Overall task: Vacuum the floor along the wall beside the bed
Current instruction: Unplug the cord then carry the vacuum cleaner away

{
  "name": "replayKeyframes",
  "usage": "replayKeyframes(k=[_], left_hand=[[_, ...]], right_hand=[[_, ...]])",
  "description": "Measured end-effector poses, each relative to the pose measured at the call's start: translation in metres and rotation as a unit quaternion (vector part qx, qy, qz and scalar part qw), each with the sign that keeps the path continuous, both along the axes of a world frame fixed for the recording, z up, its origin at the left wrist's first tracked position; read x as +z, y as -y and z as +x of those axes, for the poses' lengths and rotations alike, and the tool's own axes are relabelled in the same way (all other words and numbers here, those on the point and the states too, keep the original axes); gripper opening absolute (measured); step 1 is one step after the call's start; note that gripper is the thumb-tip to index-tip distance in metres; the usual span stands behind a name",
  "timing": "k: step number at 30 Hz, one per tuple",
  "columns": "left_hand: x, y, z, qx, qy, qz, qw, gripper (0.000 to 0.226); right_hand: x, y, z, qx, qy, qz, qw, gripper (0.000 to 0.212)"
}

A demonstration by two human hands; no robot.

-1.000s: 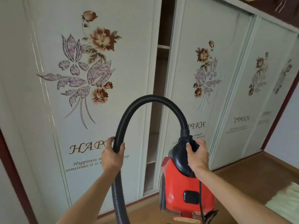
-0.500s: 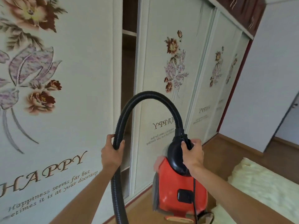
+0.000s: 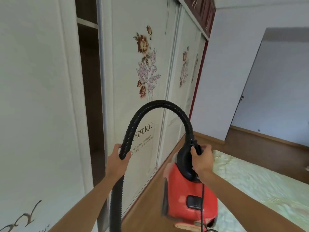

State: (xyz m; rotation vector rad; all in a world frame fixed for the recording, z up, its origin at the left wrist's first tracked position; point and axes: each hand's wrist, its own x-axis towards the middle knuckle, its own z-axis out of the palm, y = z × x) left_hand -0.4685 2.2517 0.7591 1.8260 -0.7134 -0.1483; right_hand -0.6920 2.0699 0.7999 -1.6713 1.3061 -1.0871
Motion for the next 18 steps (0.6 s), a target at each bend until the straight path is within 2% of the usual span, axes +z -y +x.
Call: replayKeyframes(k=[9, 18], left_hand=[[-0.021, 0.107, 0.038, -0.054, 0.0, -0.011, 0.998, 0.029], [-0.027, 0.268, 0.075, -0.083, 0.005, -0.014, 0.996, 0.027]], right_hand=[[-0.015, 0.09, 0.021, -0.051, 0.0, -0.015, 0.999, 0.024], [-0.035, 0.213, 0.053, -0.076, 0.002, 0.006, 0.997, 0.022]])
